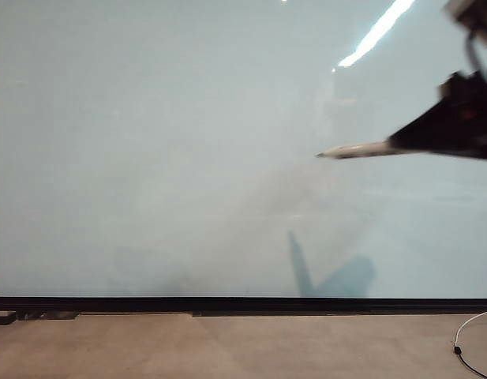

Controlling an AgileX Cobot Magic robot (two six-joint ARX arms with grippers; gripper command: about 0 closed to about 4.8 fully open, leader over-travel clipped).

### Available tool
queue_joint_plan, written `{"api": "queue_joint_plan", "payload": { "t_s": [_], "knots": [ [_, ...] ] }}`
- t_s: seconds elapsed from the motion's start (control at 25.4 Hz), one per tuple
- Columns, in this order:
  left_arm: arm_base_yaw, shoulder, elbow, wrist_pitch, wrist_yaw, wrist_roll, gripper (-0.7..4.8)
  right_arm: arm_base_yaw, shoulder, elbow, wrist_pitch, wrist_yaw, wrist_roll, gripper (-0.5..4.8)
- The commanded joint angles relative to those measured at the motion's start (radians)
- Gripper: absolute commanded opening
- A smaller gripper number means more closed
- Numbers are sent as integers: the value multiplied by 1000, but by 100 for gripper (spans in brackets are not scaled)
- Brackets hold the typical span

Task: Pick up the pen on the shelf to the right of the whiteboard and draw a straight line.

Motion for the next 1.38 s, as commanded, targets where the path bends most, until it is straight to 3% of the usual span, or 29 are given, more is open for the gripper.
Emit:
{"api": "queue_joint_plan", "payload": {
  "t_s": [0.04,0.16,0.43,0.63,1.38],
  "knots": [
    [0,0,3,6,3,2,-5,11,196,95,192,-112,26,-5],
    [0,0,3,6,2,2,-5,11,329,179,259,-167,37,-5],
    [0,0,3,6,2,2,-5,21,472,288,227,-299,36,-5],
    [0,0,3,6,2,2,-5,21,529,330,212,-314,37,-5],
    [0,0,3,6,2,2,-5,116,542,381,108,-87,-3,-5]
  ]
}}
